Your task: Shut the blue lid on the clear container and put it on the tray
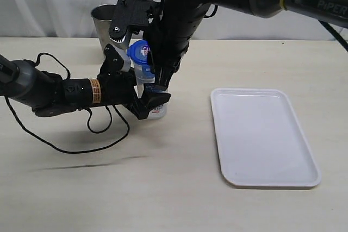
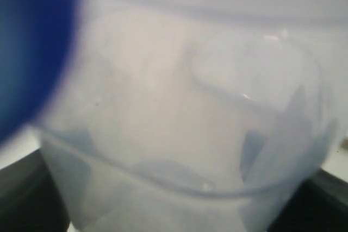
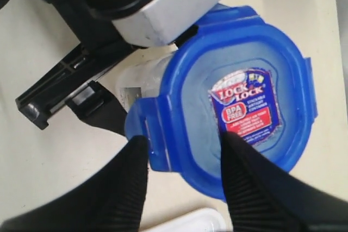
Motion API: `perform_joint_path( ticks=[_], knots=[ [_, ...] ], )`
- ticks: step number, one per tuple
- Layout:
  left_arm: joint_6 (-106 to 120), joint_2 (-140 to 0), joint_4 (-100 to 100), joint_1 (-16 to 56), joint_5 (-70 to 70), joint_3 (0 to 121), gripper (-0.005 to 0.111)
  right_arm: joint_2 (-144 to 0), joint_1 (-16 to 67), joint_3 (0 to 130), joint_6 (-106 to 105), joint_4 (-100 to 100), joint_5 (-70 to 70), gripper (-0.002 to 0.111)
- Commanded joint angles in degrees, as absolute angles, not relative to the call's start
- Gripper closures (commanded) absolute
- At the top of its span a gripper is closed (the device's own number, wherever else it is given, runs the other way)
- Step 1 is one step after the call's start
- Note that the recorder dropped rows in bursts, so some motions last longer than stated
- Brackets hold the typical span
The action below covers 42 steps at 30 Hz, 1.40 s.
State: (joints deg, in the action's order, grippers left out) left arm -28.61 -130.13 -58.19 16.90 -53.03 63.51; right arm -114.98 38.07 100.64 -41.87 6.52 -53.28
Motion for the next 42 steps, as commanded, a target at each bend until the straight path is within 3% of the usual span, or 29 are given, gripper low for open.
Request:
perform_joint_path(
  ticks=[1, 24, 42],
  knots=[
    [-28.9, -130.3, -59.5, 17.2, -54.3, 63.5, 0.107, -117.2, 38.2, 99.5, -42.8, 5.4, -51.8, 0.067],
    [-30.2, -130.3, -62.0, 17.2, -56.4, 63.5, 0.107, -117.2, 38.2, 82.3, -43.7, 12.3, -34.5, 0.072],
    [-26.2, -130.3, -62.3, 17.2, -57.8, 63.6, 0.107, -115.4, 38.2, 82.3, -41.1, 8.8, -37.2, 0.073]
  ],
)
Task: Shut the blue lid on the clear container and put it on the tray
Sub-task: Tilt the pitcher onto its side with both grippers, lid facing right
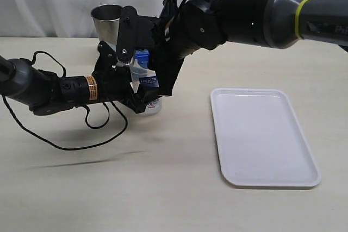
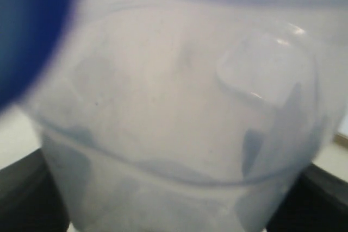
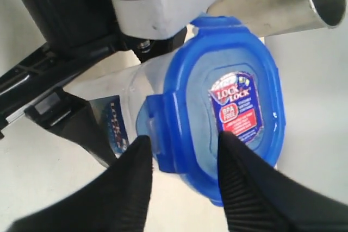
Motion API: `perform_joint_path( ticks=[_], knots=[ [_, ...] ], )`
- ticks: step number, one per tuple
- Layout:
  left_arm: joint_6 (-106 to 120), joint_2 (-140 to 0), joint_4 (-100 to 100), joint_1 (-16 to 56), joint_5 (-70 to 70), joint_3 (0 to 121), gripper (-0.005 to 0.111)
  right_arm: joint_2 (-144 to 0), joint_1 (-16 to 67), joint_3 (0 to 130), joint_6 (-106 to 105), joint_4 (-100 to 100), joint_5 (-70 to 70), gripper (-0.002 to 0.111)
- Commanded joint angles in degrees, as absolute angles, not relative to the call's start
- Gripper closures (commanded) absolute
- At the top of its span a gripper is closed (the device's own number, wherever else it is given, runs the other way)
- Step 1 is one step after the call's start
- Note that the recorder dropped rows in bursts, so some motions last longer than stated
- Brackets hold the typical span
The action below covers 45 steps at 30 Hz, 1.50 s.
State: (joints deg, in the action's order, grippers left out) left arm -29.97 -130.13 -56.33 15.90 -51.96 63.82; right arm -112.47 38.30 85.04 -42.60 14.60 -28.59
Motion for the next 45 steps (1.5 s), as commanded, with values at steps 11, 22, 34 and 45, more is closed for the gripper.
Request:
perform_joint_path(
  ticks=[11, 22, 34, 45],
  knots=[
    [-19.5, -130.3, -64.5, 17.2, -59.5, 63.6, 0.107, -105.1, 38.2, 88.6, -41.5, -4.6, -44.5, 0.049],
    [6.2, -130.3, -77.8, 17.2, -65.9, 63.6, 0.107, -99.4, 38.0, 91.9, -36.4, -5.1, -58.5, 0.06],
    [5.6, -130.3, -77.3, 17.2, -66.5, 63.6, 0.107, -103.1, 26.6, 90.9, -34.3, -22.0, -62.4, 0.062],
    [4.1, -130.3, -77.3, 17.2, -66.5, 63.6, 0.107, -103.2, 26.6, 87.6, -37.5, -24.4, -63.7, 0.062]
  ],
)
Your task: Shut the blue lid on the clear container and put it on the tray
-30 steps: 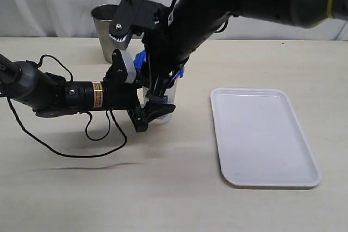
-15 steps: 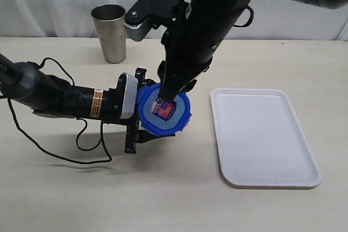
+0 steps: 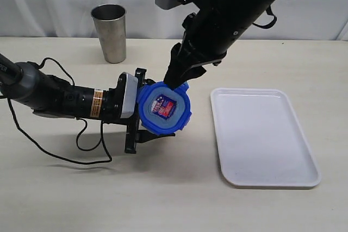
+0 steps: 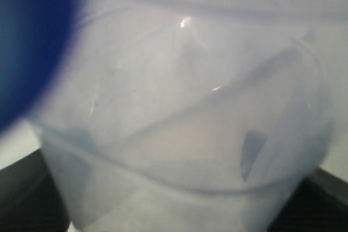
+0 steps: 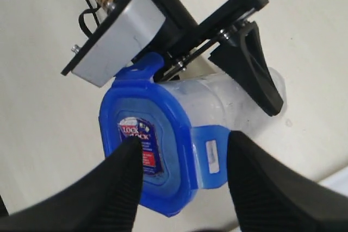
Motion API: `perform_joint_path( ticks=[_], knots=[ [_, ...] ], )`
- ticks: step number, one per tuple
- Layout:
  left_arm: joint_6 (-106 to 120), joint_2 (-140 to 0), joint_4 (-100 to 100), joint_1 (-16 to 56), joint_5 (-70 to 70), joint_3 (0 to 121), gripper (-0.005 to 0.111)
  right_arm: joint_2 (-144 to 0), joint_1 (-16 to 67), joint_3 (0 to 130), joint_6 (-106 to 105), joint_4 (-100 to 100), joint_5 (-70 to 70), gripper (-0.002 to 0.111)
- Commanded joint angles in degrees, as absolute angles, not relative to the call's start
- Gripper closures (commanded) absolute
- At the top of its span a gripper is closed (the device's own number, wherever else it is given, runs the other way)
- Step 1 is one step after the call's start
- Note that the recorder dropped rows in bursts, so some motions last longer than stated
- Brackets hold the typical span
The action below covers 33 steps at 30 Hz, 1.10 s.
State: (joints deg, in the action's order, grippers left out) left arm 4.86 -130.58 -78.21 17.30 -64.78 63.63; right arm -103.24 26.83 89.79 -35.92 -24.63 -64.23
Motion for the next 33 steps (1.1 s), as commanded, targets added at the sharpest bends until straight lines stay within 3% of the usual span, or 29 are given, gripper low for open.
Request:
perform_joint_path(
  ticks=[1, 8, 24, 33],
  knots=[
    [4.1, -130.3, -77.3, 17.2, -66.6, 63.6, 0.107, -103.2, 26.6, 87.0, -38.1, -24.4, -62.6, 0.062],
    [4.0, -130.3, -77.3, 17.2, -66.7, 63.6, 0.107, -103.2, 26.6, 86.5, -38.6, -22.2, -57.1, 0.062],
    [2.9, -130.3, -77.3, 17.2, -66.7, 63.6, 0.107, -110.4, 26.7, 86.5, -38.1, -24.8, -62.1, 0.063],
    [1.1, -130.3, -77.2, 17.2, -67.5, 63.6, 0.107, -112.1, 26.7, 86.5, -37.2, -24.8, -62.1, 0.095]
  ],
)
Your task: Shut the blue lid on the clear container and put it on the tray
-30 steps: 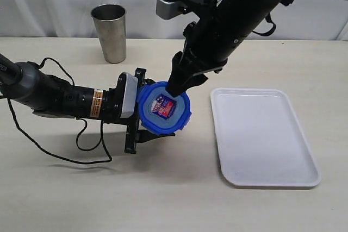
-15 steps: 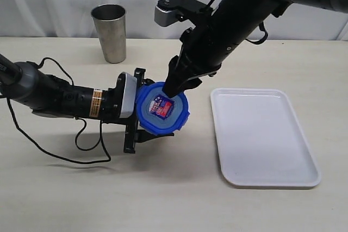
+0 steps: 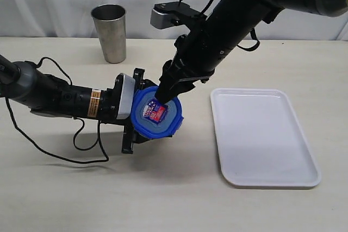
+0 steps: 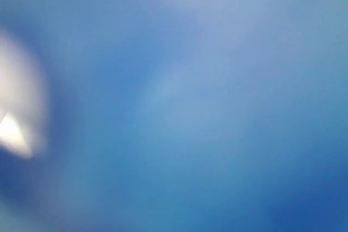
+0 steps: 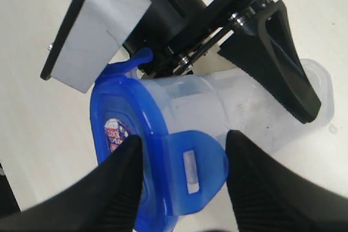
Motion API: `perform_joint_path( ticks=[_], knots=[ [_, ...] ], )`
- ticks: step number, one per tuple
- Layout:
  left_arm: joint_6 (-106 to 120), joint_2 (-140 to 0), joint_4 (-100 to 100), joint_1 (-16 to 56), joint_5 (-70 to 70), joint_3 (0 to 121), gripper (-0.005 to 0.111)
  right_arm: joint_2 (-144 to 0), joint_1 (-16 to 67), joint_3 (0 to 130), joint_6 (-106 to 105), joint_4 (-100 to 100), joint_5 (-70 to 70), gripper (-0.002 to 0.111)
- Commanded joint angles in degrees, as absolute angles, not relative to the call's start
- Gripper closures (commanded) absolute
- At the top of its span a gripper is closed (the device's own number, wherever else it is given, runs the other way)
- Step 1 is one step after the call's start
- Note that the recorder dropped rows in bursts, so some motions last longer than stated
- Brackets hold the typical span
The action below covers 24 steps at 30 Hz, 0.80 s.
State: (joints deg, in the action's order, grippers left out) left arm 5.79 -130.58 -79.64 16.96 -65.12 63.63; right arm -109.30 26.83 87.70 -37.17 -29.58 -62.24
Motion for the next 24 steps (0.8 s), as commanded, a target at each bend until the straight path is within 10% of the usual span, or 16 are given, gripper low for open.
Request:
perform_joint_path(
  ticks=[1, 24],
  knots=[
    [0.8, -130.3, -77.2, 17.2, -68.3, 63.6, 0.107, -112.2, 26.7, 86.4, -37.2, -24.8, -61.8, 0.099],
    [-4.8, -130.3, -76.2, 17.2, -69.0, 63.6, 0.107, -114.3, 24.9, 86.6, -38.2, -24.7, -59.7, 0.093]
  ],
)
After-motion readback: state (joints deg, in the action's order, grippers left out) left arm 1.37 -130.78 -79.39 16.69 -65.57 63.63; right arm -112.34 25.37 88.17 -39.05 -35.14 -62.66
